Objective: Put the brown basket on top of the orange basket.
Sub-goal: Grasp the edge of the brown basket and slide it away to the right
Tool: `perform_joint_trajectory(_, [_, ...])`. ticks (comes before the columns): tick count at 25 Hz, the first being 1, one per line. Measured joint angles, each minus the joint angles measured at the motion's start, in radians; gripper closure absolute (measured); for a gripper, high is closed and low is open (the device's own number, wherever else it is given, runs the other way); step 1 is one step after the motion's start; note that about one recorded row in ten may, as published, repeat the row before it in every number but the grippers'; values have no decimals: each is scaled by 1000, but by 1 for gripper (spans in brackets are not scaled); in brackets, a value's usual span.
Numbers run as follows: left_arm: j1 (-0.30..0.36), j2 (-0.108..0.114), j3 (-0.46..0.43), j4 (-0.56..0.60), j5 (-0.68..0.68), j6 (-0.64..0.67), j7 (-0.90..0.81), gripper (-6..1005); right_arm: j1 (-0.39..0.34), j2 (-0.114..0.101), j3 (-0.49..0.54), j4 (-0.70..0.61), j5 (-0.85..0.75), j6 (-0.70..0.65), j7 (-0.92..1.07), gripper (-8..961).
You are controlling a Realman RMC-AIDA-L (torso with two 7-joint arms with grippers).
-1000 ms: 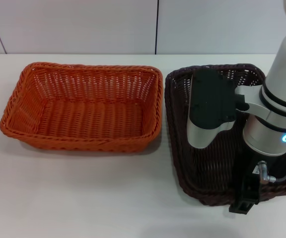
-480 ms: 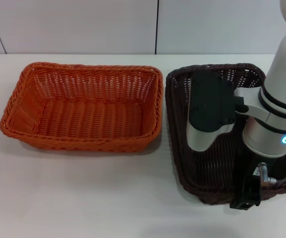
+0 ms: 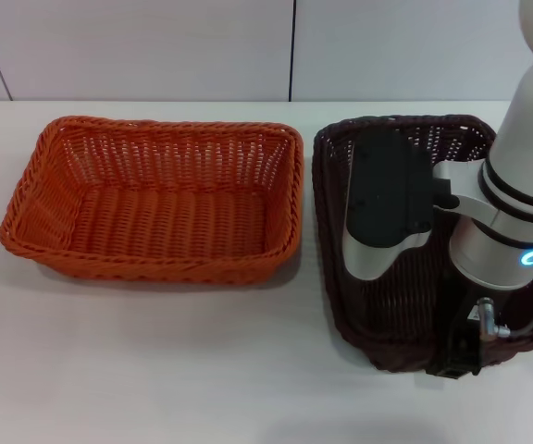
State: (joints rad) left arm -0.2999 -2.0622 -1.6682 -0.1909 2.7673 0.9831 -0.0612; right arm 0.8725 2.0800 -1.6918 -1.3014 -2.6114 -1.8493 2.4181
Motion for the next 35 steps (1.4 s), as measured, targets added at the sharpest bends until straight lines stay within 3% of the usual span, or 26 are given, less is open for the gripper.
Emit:
perform_joint_trajectory(18, [-5, 1, -1, 4, 0, 0, 0, 231, 1, 1, -16, 53, 31, 31, -8, 759])
perform_joint_trajectory(35, [-5, 0, -1, 7, 0, -3, 0, 230, -6, 2, -65, 118, 36, 87, -3, 760])
